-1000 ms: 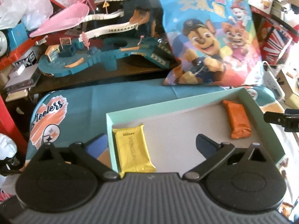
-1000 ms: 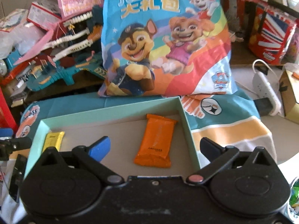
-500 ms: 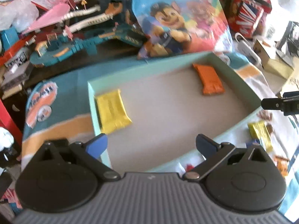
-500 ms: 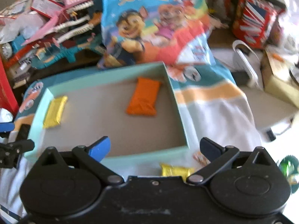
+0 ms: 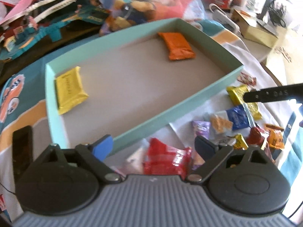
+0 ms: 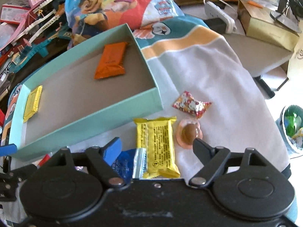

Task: Organize snacks
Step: 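Grasp the yellow bar with the right gripper while the left grasps the purple stick snack, then place the yellow bar in the tray with the right gripper while the left places the purple stick, then grasp the orange sausage stick with the right gripper while the left grasps the dried-meat pack, then place the sausage stick in the tray with the right gripper while the left places the meat pack, then grasp the red candy bag with the right gripper while the left grasps the small red candy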

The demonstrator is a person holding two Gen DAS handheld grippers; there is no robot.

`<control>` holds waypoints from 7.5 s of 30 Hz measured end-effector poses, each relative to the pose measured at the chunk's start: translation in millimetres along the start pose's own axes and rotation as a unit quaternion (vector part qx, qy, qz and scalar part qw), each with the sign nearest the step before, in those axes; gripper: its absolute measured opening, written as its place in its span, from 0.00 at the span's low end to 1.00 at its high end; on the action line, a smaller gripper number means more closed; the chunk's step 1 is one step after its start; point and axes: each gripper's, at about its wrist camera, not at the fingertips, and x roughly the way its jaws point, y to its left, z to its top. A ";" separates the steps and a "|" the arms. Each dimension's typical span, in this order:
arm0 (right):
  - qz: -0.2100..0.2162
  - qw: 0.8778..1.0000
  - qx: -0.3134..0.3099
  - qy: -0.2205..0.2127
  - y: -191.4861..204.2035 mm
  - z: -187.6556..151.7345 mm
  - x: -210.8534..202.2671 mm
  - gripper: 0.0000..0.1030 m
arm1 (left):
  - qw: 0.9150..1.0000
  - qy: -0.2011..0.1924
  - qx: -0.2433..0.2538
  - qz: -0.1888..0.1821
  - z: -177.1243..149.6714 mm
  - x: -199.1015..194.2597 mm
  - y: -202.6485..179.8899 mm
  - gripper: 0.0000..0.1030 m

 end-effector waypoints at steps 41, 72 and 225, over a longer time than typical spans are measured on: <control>0.001 0.997 -0.065 -0.040 13.4 -24.6 -1.9 0.45 | 0.996 0.021 -0.057 -0.061 -13.5 10.1 -23.4 0.12; 0.055 0.993 -0.091 -0.041 60.9 90.7 49.5 0.74 | 0.978 -0.048 -0.192 0.062 27.0 17.9 133.5 0.62; 0.168 0.979 -0.111 -0.033 118.4 -18.8 -15.4 1.00 | 0.990 -0.011 -0.128 0.051 -86.5 -20.6 85.0 1.00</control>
